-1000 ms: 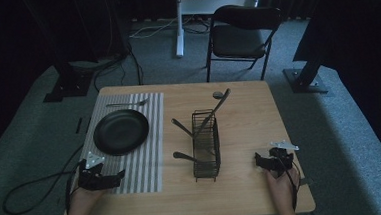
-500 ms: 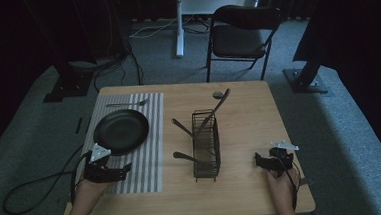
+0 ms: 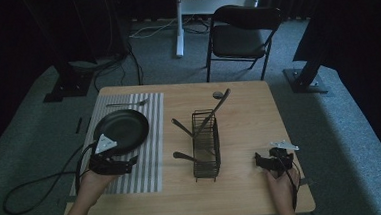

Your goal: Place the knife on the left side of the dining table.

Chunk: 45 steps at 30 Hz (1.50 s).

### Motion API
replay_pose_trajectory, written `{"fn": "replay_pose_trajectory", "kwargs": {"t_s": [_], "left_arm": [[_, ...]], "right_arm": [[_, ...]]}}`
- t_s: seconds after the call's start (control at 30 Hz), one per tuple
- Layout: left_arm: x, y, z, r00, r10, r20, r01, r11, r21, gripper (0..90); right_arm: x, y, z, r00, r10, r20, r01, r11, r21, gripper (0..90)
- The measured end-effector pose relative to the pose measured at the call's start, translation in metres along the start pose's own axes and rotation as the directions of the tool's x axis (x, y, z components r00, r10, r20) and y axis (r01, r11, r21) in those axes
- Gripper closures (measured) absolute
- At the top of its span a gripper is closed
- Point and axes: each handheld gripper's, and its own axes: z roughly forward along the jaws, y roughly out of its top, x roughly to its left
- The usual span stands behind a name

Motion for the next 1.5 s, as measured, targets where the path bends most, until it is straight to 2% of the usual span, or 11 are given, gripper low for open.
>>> {"fn": "replay_pose_trajectory", "kwargs": {"t_s": [0.23, 0.6, 0.8, 0.87, 0.9, 1.07, 1.1, 1.2, 1.5], "left_arm": [[-0.004, 0.009, 0.0, 0.9998, 0.016, 0.013, -0.016, 0.9998, -0.012, 4.5], [-0.017, 0.032, 0.0, 0.9967, 0.064, 0.051, -0.063, 0.9977, -0.026, 4.5], [-0.022, 0.045, 0.0, 0.9952, 0.069, 0.069, -0.066, 0.9967, -0.048, 4.5], [-0.022, 0.045, 0.0, 0.9952, 0.069, 0.069, -0.066, 0.9967, -0.048, 4.5], [-0.026, 0.053, 0.001, 0.9939, 0.077, 0.079, -0.073, 0.9958, -0.055, 4.5], [-0.03, 0.061, 0.003, 0.9917, 0.094, 0.087, -0.089, 0.9944, -0.057, 4.5], [-0.035, 0.069, 0.005, 0.9897, 0.111, 0.09, -0.106, 0.9927, -0.058, 4.5], [-0.038, 0.075, 0.009, 0.9873, 0.121, 0.103, -0.116, 0.9919, -0.052, 4.5], [-0.046, 0.089, 0.016, 0.9822, 0.132, 0.134, -0.125, 0.9902, -0.062, 4.5]], "right_arm": [[0.0, 0.0, 0.0, 1.0, 0.0, 0.0, 0.0, 1.0, 0.0, 12.2], [0.0, 0.0, 0.0, 1.0, -0.001, 0.0, 0.001, 1.0, 0.0, 12.2], [0.0, 0.0, 0.0, 1.0, 0.0, 0.0, 0.0, 1.0, 0.0, 12.2], [0.0, 0.0, 0.0, 1.0, 0.0, 0.0, 0.0, 1.0, 0.0, 12.2], [0.0, 0.0, 0.0, 1.0, 0.0, 0.0, 0.0, 1.0, 0.0, 12.2], [0.0, 0.0, 0.0, 1.0, 0.0, 0.0, 0.0, 1.0, 0.0, 12.2], [0.0, 0.0, 0.0, 1.0, 0.0, 0.0, 0.0, 1.0, 0.0, 12.2], [0.0, 0.0, 0.0, 1.0, 0.003, 0.0, -0.003, 1.0, -0.001, 12.2], [0.0, 0.0, 0.0, 1.0, 0.001, 0.001, -0.001, 1.0, -0.001, 12.2]]}}
